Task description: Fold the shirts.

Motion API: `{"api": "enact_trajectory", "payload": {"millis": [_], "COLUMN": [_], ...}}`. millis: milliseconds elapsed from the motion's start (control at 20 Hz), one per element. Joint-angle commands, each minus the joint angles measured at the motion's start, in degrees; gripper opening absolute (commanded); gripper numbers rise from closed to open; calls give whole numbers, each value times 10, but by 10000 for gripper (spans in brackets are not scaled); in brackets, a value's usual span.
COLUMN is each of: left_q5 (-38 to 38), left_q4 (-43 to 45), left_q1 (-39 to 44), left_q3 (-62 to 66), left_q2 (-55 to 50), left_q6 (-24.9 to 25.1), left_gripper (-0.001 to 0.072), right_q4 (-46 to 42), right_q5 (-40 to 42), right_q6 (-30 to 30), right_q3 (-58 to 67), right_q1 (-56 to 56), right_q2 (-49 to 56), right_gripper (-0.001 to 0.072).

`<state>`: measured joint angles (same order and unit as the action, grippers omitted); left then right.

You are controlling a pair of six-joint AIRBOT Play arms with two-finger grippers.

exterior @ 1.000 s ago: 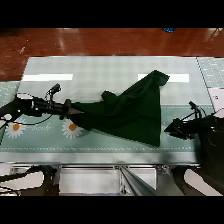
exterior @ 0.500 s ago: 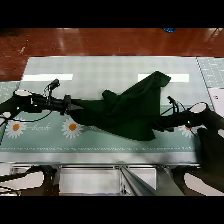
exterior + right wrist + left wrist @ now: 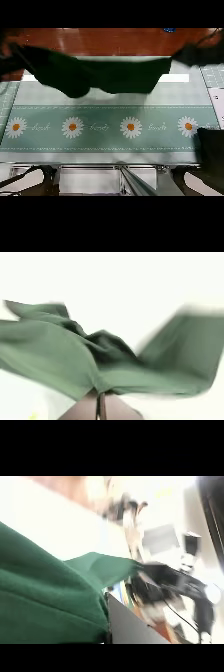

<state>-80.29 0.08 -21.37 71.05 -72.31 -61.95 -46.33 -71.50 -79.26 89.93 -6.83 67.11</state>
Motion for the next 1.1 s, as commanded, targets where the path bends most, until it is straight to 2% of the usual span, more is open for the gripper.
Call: {"api": "enact_trajectory", "payload": {"millis": [0,100,200,550,700,900,1000,1050], "left_q5": [7,4,2,-24,-28,-40,-48,-48], "left_q4": [9,98,178,314,320,321,321,321], "left_q1": [-49,-59,-61,-61,-40,31,42,43], "left_q3": [160,241,301,341,341,288,203,153], "left_q2": [72,113,159,343,370,364,364,364], "left_q6": [-57,-93,-113,-108,-109,-112,-91,-61], "left_gripper": [19,19,19,19,19,19,20,20], "right_q4": [-57,-78,-108,-227,-263,-256,-232,-222], "right_q5": [-46,-40,-40,-114,-167,-210,-210,-205], "right_q6": [-45,-48,-47,-49,-71,-76,-75,-70], "right_q3": [270,338,338,315,277,205,142,98], "right_q1": [-13,-13,-13,-13,-13,-13,-13,-13], "right_q2": [-6,-37,-93,-261,-301,-311,-311,-311], "right_gripper": [22,22,22,22,23,23,23,23]}}
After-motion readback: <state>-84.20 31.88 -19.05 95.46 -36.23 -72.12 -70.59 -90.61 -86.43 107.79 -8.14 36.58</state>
